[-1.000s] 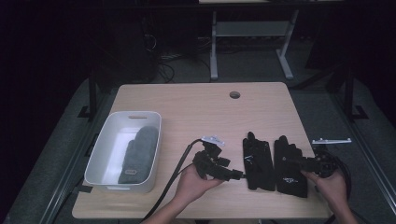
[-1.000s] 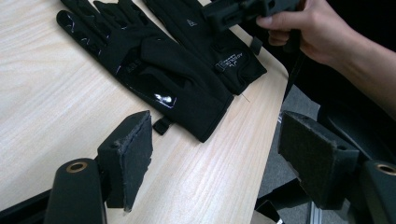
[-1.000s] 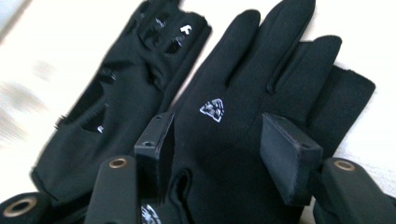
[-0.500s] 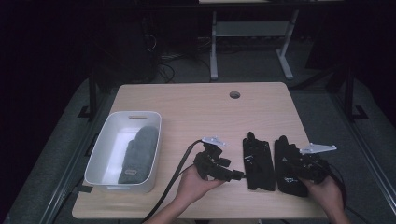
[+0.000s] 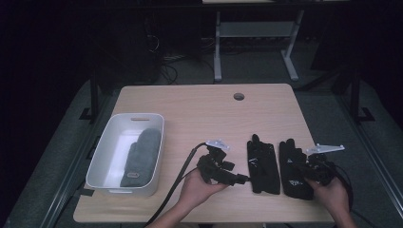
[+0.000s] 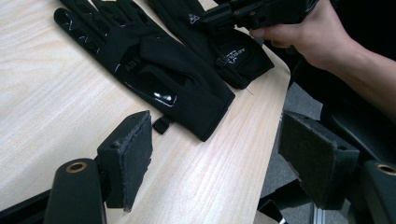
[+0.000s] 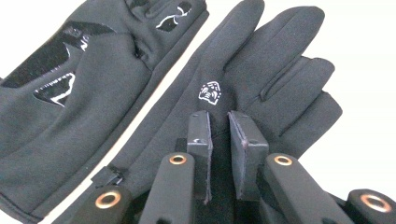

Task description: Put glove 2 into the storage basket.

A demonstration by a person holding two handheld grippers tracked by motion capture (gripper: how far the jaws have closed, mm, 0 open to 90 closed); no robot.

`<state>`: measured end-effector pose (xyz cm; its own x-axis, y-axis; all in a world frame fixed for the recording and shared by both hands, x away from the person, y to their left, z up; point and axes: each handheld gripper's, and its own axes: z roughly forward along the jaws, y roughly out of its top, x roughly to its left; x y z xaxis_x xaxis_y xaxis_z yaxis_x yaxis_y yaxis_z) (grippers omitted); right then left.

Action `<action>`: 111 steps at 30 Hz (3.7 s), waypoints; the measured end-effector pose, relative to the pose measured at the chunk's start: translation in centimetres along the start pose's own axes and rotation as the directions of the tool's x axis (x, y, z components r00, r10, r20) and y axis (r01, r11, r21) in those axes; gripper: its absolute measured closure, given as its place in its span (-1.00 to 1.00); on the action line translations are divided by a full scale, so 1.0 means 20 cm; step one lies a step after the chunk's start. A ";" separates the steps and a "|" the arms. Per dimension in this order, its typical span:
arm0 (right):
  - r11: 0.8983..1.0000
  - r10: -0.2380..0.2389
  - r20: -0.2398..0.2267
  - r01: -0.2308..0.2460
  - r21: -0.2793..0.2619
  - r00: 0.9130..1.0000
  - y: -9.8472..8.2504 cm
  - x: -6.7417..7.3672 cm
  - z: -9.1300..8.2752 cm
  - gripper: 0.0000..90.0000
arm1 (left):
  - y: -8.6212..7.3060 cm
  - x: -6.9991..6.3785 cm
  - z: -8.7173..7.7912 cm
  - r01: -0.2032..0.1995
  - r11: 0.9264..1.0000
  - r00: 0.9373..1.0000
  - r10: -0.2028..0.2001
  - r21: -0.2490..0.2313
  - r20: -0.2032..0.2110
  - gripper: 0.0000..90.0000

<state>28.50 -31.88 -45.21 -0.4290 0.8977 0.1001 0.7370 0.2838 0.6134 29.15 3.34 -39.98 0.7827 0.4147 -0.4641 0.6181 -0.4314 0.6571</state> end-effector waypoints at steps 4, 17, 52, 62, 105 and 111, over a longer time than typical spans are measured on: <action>0.999 0.034 -0.019 -0.034 -0.011 0.999 0.02 -0.01 -0.04 0.75 | 0.00 0.00 0.00 0.000 1.000 1.000 0.000 0.000 -0.001 -0.42; 0.998 -0.006 -0.067 0.003 -0.059 0.998 0.19 0.11 -0.11 0.75 | 0.00 0.00 -0.03 -0.005 1.000 1.000 0.005 -0.001 -0.003 -0.43; 0.999 0.022 -0.147 -0.026 -0.029 0.989 0.27 0.27 0.13 0.22 | -0.05 0.03 -0.01 0.013 1.000 1.000 -0.012 0.011 -0.013 -0.43; 0.998 0.065 -0.181 -0.066 -0.003 0.981 0.13 0.17 0.09 0.69 | -0.06 0.05 0.01 0.020 1.000 1.000 -0.019 0.018 -0.022 -0.43; 0.970 0.211 -0.177 -0.228 -0.080 0.961 0.18 0.11 0.28 -0.22 | -0.11 0.19 0.26 0.132 0.983 0.991 -0.129 0.125 -0.029 -0.17; 0.981 0.171 -0.157 -0.183 -0.071 0.973 0.19 0.14 0.28 0.01 | -0.11 0.19 0.27 0.136 0.983 0.990 -0.129 0.125 -0.059 0.05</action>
<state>33.06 -26.41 -46.99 -0.3738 0.8687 0.3251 0.7644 0.0900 0.6384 31.14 1.52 -46.27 0.6906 0.5136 -0.5092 0.7229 -0.4675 0.5088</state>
